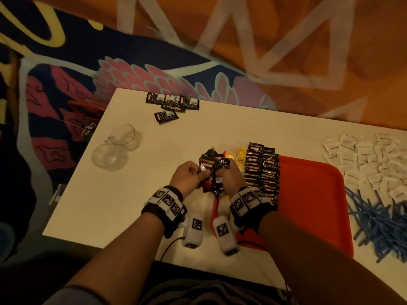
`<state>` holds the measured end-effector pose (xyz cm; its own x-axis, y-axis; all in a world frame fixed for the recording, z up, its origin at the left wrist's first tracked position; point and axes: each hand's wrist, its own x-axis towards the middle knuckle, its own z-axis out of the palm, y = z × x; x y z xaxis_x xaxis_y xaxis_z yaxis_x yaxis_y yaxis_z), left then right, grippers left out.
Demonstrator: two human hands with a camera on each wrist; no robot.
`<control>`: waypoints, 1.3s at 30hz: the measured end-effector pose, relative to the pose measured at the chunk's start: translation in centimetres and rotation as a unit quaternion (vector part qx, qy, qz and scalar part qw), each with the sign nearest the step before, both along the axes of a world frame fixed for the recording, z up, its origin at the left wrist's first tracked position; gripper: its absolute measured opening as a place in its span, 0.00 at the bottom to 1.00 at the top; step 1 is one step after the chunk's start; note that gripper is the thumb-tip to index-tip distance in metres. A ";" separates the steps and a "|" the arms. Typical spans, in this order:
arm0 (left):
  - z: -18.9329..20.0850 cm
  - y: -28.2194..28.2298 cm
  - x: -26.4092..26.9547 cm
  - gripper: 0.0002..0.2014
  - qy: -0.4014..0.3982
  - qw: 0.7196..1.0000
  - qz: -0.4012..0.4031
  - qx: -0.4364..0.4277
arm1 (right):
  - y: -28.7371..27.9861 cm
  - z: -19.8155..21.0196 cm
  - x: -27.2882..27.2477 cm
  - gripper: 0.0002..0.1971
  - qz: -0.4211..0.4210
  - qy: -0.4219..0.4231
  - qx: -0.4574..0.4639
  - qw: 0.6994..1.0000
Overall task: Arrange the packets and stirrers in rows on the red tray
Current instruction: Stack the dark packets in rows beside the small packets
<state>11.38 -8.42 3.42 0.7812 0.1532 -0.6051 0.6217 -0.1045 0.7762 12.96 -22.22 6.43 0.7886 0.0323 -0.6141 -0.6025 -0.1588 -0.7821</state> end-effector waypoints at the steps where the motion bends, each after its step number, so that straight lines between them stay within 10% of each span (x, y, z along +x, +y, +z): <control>1: 0.5 -0.7 -0.2 0.15 -0.008 0.999 0.027 -0.017 | -0.2 0.8 -0.1 0.11 -0.003 0.000 0.020 1.000; 5: 2.7 -3.4 -1.0 0.18 -0.037 0.996 0.065 -0.055 | -2.9 3.6 -0.7 0.26 0.044 0.000 0.055 0.997; 8: 4.6 -4.6 -1.8 0.17 -0.059 0.985 0.097 -0.129 | -5.6 5.2 -1.0 0.11 0.073 -0.058 0.042 0.995; 14: 9.7 -8.6 -4.3 0.41 -0.048 0.877 0.120 -0.462 | -7.4 7.7 -1.9 0.11 0.090 -0.072 0.135 0.984; 20: 13.0 -12.2 -5.6 0.45 -0.088 0.855 0.082 -0.504 | -9.7 11.0 -3.1 0.19 0.187 -0.174 0.018 0.967; 25: 16.3 -14.9 -6.4 0.10 -0.118 0.872 0.110 -0.462 | -12.4 11.6 -3.2 0.26 0.287 -0.308 -0.241 0.875; 32: 17.1 -15.9 -7.3 0.13 -0.060 0.881 0.177 -0.436 | -15.7 14.3 -5.1 0.40 0.277 -0.418 -0.181 0.846; 39: 18.3 -17.4 -8.5 0.14 -0.093 0.891 0.108 -0.432 | -16.0 17.3 -6.6 0.55 0.508 -0.420 -0.299 0.690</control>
<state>2.90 -25.86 21.75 0.8890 -0.1473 -0.4335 0.4070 0.6880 0.6008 6.41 -38.26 23.78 0.6309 0.7698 -0.0968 0.6842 -0.6109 -0.3983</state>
